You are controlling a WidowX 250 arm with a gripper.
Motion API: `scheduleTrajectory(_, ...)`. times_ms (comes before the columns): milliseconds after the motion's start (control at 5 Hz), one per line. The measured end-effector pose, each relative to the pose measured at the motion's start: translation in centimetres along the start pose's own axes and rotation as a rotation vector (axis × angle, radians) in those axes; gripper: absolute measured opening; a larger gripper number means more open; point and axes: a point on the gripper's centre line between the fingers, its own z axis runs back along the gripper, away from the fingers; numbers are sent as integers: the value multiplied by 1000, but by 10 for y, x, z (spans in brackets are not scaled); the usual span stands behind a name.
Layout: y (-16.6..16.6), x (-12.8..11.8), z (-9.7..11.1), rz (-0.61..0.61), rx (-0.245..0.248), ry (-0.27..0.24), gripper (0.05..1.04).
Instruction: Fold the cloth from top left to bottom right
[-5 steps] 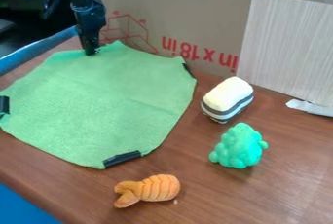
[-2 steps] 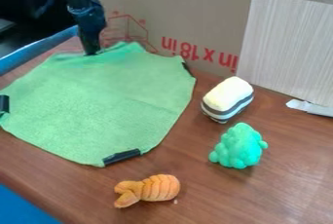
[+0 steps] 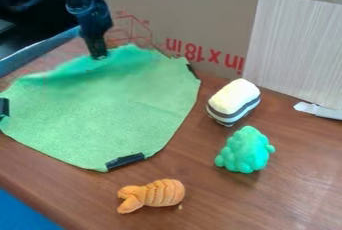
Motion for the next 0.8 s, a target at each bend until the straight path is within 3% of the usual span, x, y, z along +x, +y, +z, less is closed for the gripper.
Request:
scheduleTrajectory(200, -40, 3, 19, -90, 41, -25, 59)
scheduleTrajectory(800, -143, -6, 54, -296, 85, -80, 56)
